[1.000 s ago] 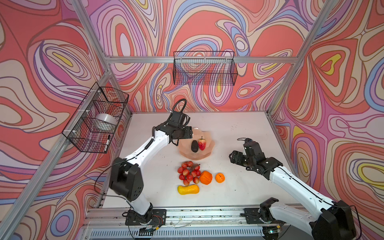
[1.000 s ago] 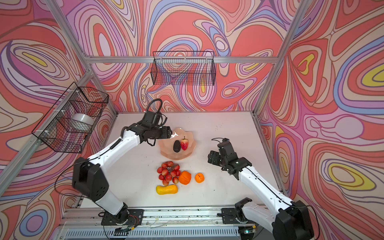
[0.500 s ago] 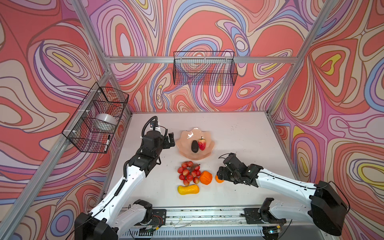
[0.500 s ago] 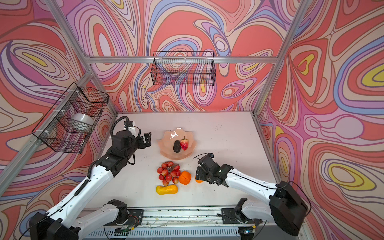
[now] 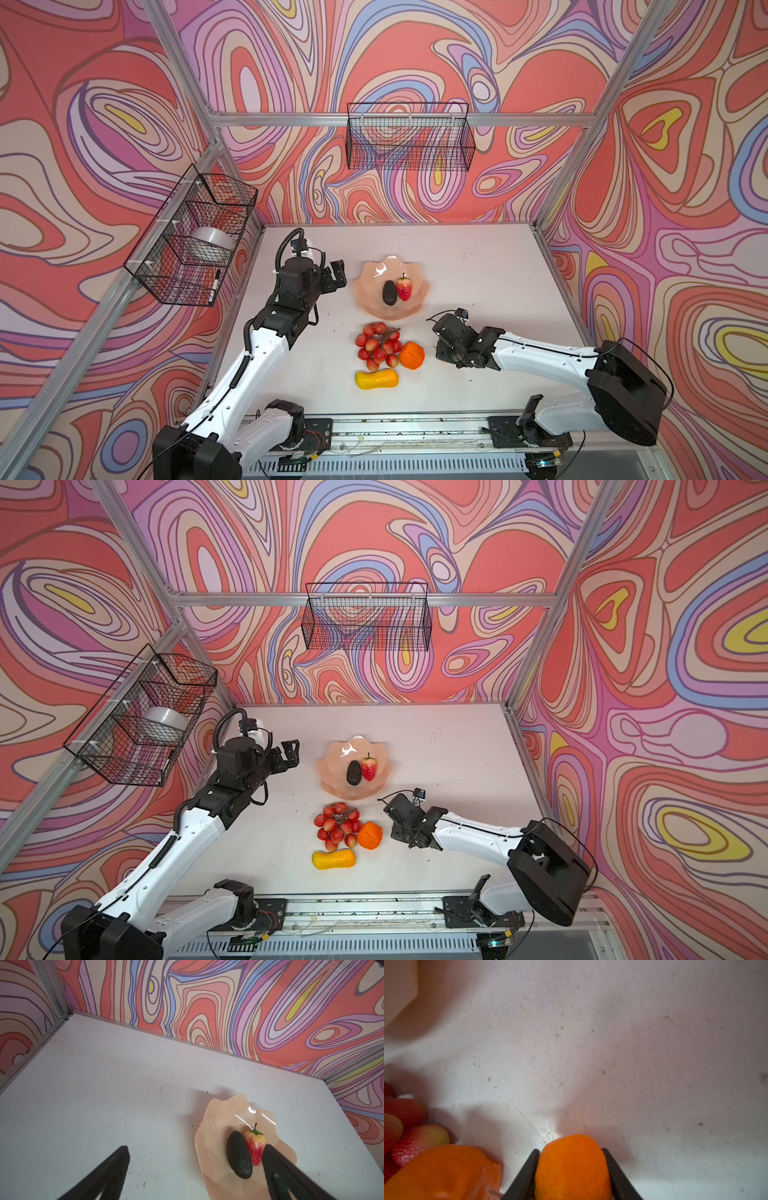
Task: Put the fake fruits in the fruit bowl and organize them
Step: 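Grasp the small tangerine with the right gripper while left withdraws, then place the tangerine in the bowl and open the right gripper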
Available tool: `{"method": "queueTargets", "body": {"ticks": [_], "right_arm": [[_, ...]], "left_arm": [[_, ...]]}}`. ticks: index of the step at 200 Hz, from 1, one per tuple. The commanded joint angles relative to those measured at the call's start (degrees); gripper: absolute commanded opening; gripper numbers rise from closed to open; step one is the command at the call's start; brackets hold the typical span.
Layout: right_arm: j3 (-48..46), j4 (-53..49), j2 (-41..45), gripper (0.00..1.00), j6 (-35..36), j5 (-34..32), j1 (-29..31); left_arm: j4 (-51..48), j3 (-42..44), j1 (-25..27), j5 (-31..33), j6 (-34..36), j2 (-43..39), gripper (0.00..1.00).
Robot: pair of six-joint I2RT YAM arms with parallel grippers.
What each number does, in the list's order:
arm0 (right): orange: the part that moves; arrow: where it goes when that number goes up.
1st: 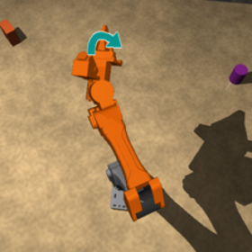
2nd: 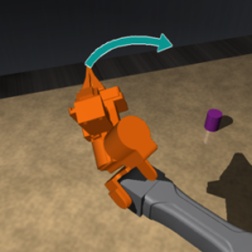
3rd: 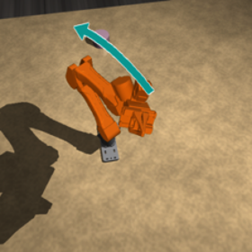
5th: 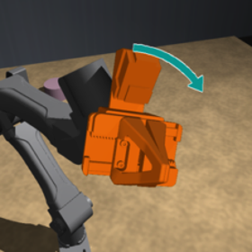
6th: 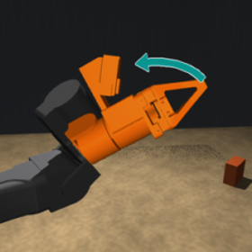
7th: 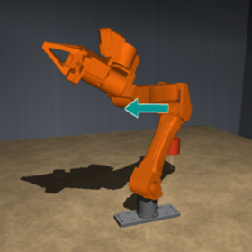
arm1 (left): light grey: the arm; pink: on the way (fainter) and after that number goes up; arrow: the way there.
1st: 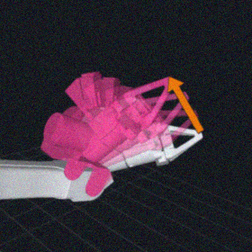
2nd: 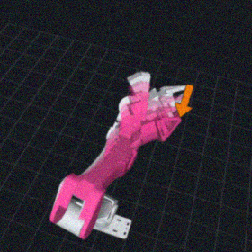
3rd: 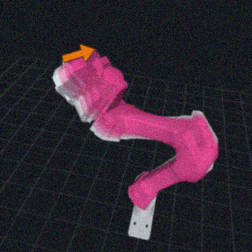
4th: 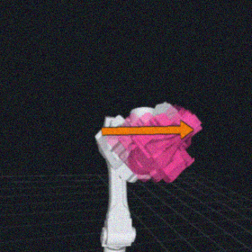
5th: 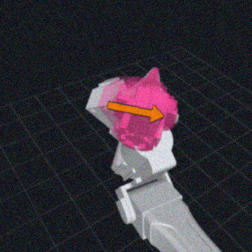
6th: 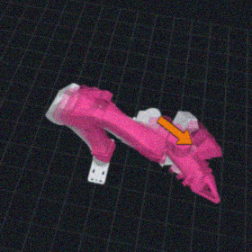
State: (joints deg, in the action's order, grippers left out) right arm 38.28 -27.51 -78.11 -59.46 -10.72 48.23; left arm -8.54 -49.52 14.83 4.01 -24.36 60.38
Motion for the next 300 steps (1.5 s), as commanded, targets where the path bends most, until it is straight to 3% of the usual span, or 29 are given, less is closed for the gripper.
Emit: {"method": "queueTargets", "body": {"ticks": [1,35,61,90,126,162,199,300], "right_arm": [[3.6,-5.5,4.7,0.41,0.4,-5.9,0.4],[12.4,-5.4,8.4,0.42,8.8,-11.1,0.3],[23.1,-2.8,-0.5,0.43,17.2,-10.9,-1.0],[32.7,4.2,-12.3,0.43,23.8,-3.6,-3.6],[43.8,3.9,-26.6,0.43,28.3,4.1,-6.7],[45.4,5.0,-32.1,0.43,28.4,8.6,-8.0],[39.3,9.3,-31.5,0.43,25.1,12.0,-8.0],[41.2,5.8,-30.2,0.74,25.8,6.6,-8.0]], "left_arm": [[0.3,-1.3,-0.3,-2.4,-1.2,-1.0,1.0],[-1.1,-2.6,-0.4,-3.0,-0.6,-0.7,1.0],[-2.6,-3.1,-0.3,-3.2,-0.2,-1.1,1.0],[-5.9,-2.5,-0.4,-5.8,-4.5,-3.4,0.99],[-8.1,3.3,-0.4,-11.3,-12.4,-8.6,0.98],[-12.1,5.8,-0.4,-12.3,-13.8,-13.9,0.98],[-13.5,6.8,-0.4,-12.5,-14.2,-17.1,0.97],[-15.5,6.1,-0.4,-16.5,-15.8,-15.3,0.95]]}}
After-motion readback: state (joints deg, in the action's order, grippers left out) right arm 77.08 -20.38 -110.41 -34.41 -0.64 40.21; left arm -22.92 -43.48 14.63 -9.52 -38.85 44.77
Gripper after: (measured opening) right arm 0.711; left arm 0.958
